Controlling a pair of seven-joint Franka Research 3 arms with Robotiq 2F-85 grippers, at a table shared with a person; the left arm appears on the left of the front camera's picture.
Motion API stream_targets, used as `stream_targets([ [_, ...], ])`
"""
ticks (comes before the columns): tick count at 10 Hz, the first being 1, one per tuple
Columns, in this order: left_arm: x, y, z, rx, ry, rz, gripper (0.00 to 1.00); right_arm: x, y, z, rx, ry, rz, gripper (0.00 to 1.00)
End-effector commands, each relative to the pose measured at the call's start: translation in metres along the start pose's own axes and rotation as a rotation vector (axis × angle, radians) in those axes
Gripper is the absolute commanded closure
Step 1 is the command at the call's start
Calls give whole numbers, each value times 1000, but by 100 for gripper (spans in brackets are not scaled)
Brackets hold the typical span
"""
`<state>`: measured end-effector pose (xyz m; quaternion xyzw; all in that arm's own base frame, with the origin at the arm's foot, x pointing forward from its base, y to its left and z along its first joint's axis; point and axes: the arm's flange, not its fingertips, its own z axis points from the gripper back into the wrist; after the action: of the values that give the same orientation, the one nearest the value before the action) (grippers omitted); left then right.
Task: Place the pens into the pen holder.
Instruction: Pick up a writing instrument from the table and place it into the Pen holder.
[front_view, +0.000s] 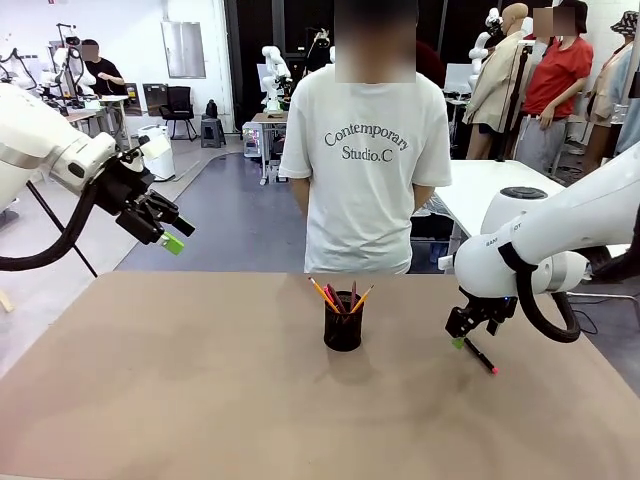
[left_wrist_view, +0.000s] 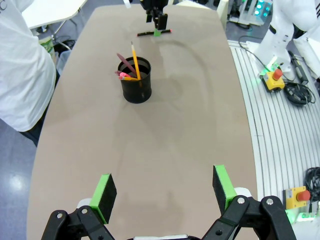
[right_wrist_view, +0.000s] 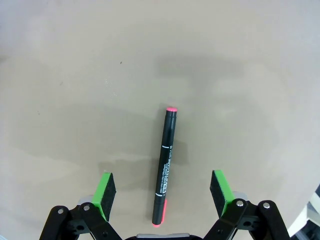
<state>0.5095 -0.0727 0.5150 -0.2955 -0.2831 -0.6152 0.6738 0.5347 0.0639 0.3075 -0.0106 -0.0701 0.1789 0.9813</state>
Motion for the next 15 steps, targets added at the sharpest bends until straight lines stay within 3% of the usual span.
stream_targets([
  [1, 1, -1, 2, 3, 0, 12, 0, 1, 0, 1, -1, -2, 0, 0],
  [6, 1, -1, 2, 3, 0, 12, 0, 15, -6, -21, 22, 43, -14, 0],
  [11, 1, -1, 2, 3, 0, 12, 0, 29, -19, -24, 59, 11, -31, 0],
  [14, 1, -1, 2, 3, 0, 12, 0, 39, -20, -24, 107, 56, -19, 0],
  [15, 1, -1, 2, 3, 0, 12, 0, 41, -22, -23, 115, 83, 9, 19],
])
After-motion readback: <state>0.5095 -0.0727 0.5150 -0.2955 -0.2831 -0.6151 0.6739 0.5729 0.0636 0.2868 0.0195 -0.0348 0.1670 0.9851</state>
